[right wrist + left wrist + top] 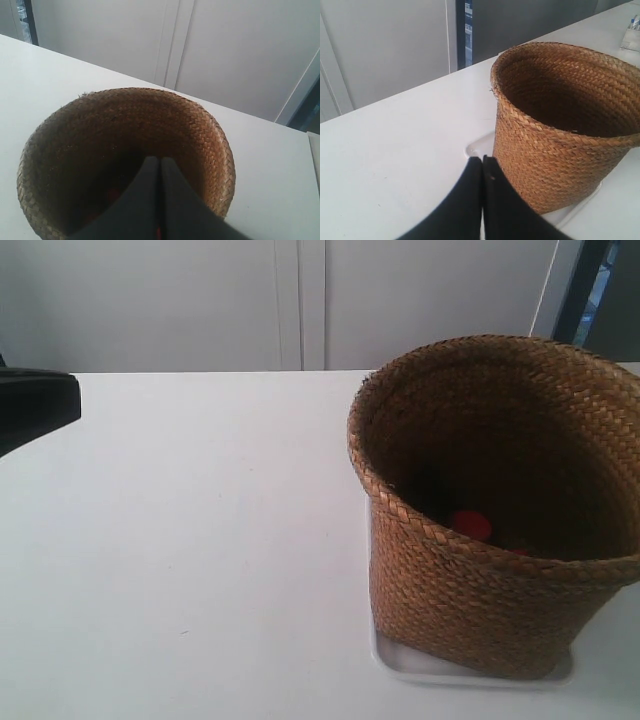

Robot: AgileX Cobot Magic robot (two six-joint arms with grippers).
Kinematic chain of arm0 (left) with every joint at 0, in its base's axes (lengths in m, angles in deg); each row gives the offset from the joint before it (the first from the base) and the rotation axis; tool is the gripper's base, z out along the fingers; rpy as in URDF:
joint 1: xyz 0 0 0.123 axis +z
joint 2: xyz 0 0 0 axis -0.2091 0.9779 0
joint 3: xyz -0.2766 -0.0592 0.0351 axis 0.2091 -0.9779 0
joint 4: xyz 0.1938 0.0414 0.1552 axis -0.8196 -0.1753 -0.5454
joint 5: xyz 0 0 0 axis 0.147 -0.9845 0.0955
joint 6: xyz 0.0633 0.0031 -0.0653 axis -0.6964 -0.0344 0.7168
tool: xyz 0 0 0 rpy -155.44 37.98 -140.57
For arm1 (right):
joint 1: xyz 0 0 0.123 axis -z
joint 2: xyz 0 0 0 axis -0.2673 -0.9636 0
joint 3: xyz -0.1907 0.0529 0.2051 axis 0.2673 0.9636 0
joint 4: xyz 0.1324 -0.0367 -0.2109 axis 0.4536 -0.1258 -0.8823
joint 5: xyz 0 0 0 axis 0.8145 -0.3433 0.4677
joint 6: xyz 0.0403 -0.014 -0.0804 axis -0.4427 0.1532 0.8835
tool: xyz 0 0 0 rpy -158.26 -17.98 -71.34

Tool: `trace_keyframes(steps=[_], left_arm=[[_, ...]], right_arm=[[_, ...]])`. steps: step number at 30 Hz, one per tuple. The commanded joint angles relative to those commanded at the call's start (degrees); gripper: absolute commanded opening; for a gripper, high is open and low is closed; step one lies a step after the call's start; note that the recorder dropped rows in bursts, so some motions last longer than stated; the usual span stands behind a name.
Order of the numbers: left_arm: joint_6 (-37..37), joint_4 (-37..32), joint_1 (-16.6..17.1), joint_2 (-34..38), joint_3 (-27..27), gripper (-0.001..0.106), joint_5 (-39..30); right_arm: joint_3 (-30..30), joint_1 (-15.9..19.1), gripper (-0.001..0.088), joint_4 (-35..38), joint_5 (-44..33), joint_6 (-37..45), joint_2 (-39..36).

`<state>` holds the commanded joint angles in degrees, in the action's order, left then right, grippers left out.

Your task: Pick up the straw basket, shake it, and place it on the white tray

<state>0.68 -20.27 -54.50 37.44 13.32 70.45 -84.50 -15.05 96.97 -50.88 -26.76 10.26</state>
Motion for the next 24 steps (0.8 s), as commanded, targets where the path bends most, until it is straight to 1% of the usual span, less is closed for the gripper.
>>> trace_keyframes(steps=[5,6,8,10,11,13,14,15,16,17,18,19,21,22,23,24], left_arm=[[-1.79,-6.14,0.13,-0.77,0.00,0.000,0.10],[-1.79,-7.17,0.76,-0.87,0.00,0.000,0.76],[-0.99,-7.03,3.48,-1.28,0.00,0.000,1.57],[0.53,-4.91,7.84,-1.39,-0.08,0.000,0.71],[0.63,-3.02,12.40,-1.39,-1.02,0.000,-0.82],[0.63,-2.92,17.16,-1.39,-3.06,0.000,-0.61],[0.63,-2.92,20.25,-1.39,-4.30,0.000,-0.29],[0.41,-3.04,24.10,-1.86,-6.67,0.000,0.27],[0.15,-3.04,26.67,-2.52,-8.28,0.000,0.27],[0.15,-3.04,30.16,-3.72,-10.46,0.000,0.27],[0.26,-3.04,31.96,-4.81,-12.01,0.000,0.27],[0.38,-2.93,34.68,-6.89,-13.99,0.000,0.27],[0.16,-2.93,38.27,-10.31,-15.92,0.000,-0.49],[0.01,-3.04,39.41,-11.67,-16.17,0.000,-0.99],[-1.63,-5.33,41.30,-13.73,-16.17,0.000,-2.02],[-1.63,-5.45,43.37,-15.75,-16.17,0.000,-4.70]], right_arm=[[0.00,0.00,0.0000,0.00,0.00,0.00,0.00],[0.00,0.00,0.0000,0.00,0.00,0.00,0.00],[0.00,0.00,0.0000,0.00,0.00,0.00,0.00],[0.00,0.00,0.0000,0.00,0.00,0.00,0.00],[0.00,0.00,0.0000,0.00,0.00,0.00,0.00],[0.00,0.00,0.0000,0.00,0.00,0.00,0.00],[0.00,0.00,0.0000,0.00,0.00,0.00,0.00],[0.00,0.00,0.0000,0.00,0.00,0.00,0.00],[0.00,0.00,0.0000,0.00,0.00,0.00,0.00],[0.00,0.00,0.0000,0.00,0.00,0.00,0.00],[0.00,0.00,0.0000,0.00,0.00,0.00,0.00],[0.00,0.00,0.0000,0.00,0.00,0.00,0.00],[0.00,0.00,0.0000,0.00,0.00,0.00,0.00],[0.00,0.00,0.0000,0.00,0.00,0.00,0.00],[0.00,0.00,0.0000,0.00,0.00,0.00,0.00],[0.00,0.00,0.0000,0.00,0.00,0.00,0.00]])
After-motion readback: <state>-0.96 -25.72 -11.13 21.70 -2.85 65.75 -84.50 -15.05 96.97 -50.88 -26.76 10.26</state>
